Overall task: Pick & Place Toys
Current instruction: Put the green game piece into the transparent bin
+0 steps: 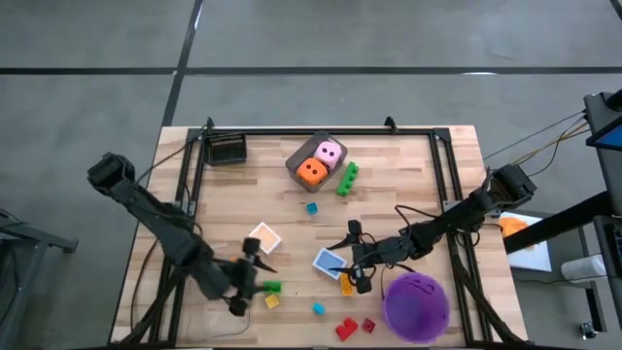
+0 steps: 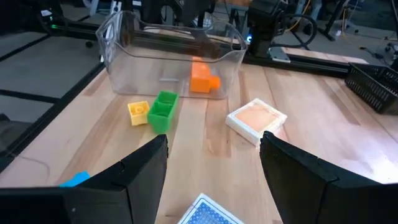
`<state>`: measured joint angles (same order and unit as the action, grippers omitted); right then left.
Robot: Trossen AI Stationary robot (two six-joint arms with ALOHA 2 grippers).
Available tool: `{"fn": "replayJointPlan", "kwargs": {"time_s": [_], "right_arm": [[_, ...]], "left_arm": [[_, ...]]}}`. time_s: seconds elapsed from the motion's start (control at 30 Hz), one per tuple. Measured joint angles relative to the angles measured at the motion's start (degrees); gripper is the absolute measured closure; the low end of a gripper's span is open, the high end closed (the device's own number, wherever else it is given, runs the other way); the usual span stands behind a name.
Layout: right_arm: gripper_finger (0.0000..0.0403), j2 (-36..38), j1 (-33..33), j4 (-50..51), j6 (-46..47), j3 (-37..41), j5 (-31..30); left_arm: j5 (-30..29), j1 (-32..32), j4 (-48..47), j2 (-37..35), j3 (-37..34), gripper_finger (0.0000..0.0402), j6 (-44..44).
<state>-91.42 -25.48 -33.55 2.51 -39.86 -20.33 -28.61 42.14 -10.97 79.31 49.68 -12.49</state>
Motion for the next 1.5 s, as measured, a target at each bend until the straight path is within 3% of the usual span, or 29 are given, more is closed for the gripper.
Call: {"fn": "replayJointPlan", "kwargs": {"time_s": [0.27, 0.5, 0.83, 1.5], "right_arm": [[0.0153, 0.1, -1.2, 2.7, 0.9, 0.0, 0.2], [0.0153, 0.1, -2.8, 4.1, 1.7, 0.0, 0.2], [0.0153, 0.4, -4.0, 5.3, 1.8, 0.0, 0.3], [0.0153, 0.4, -4.0, 5.5, 2.1, 0.0, 0.2]], "left_arm": [[7.7, -3.2, -25.3, 12.7, 17.4, 0.0094, -7.5], [14.1, -5.0, -27.5, 19.5, 22.2, 0.0022, -9.3], [16.5, -7.0, -28.2, 23.1, 21.9, 0.0019, -14.4], [19.0, -9.4, -21.5, 23.1, 13.5, 0.0019, -17.1]]}}
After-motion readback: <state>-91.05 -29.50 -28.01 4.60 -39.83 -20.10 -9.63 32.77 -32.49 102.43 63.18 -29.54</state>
